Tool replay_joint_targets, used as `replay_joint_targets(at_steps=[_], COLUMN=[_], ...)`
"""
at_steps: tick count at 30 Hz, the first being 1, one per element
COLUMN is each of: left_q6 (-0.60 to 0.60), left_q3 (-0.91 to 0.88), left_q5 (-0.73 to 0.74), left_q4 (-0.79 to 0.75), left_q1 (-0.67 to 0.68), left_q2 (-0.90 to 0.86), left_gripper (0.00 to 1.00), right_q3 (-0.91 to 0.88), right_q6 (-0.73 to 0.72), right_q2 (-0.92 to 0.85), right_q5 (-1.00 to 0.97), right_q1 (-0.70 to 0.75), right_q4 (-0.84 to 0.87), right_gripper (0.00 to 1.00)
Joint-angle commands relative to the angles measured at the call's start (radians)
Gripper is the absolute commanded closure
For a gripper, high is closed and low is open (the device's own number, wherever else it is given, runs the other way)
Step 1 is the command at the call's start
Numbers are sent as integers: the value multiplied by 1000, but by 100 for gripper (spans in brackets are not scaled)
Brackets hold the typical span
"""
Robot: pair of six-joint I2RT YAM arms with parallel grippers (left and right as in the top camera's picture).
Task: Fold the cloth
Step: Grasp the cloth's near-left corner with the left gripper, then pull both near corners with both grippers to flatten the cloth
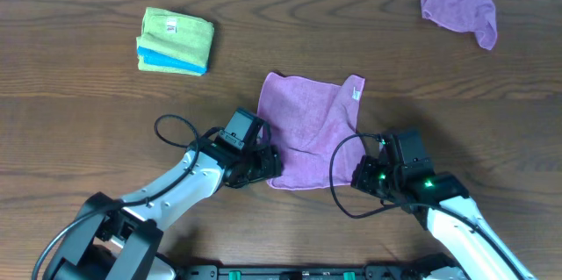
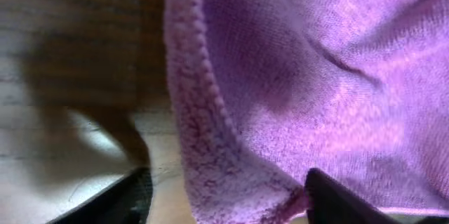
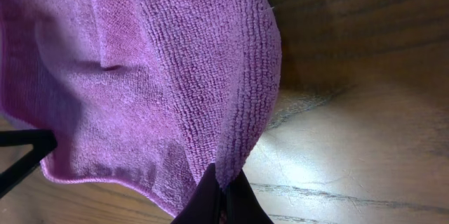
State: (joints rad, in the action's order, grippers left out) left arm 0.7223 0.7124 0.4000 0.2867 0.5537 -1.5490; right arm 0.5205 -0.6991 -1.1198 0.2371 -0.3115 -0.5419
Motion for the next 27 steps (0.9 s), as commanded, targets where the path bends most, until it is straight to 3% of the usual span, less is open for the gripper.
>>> replay_joint_targets(at_steps=[1,9,11,12,14,15,18,21,27], left_q6=[-16,-19,-21,-26,-28,-29,-40,-42,-41], left_q3=[16,16,16,16,16,16,16,16,16], left_q5=[-31,-34,-34,-34,-34,-34,-35,-45,-53], left_q4=[0,0,0,0,5,6,8,7,-5], left_q1=[4,4,4,4,4,4,6,16,31], left_q2=[-11,-11,-11,-11,-11,-11,-13,-23,-56], left_gripper=[52,93,94,84,48,34,25,25,39], right_q3=[-2,-2,-2,-2,-2,-2,-2,-2,-2], right_q6=[8,8,8,8,8,8,8,8,8], right_q2=[7,7,7,7,7,7,7,7,7], right_q5=[6,6,7,6,6,6,6,6,7], right_q1=[-4,-4,-4,-4,-4,-4,-4,-4,-4], right_q4=[0,0,0,0,0,0,0,0,0], right_gripper=[99,99,99,99,99,99,99,99,99])
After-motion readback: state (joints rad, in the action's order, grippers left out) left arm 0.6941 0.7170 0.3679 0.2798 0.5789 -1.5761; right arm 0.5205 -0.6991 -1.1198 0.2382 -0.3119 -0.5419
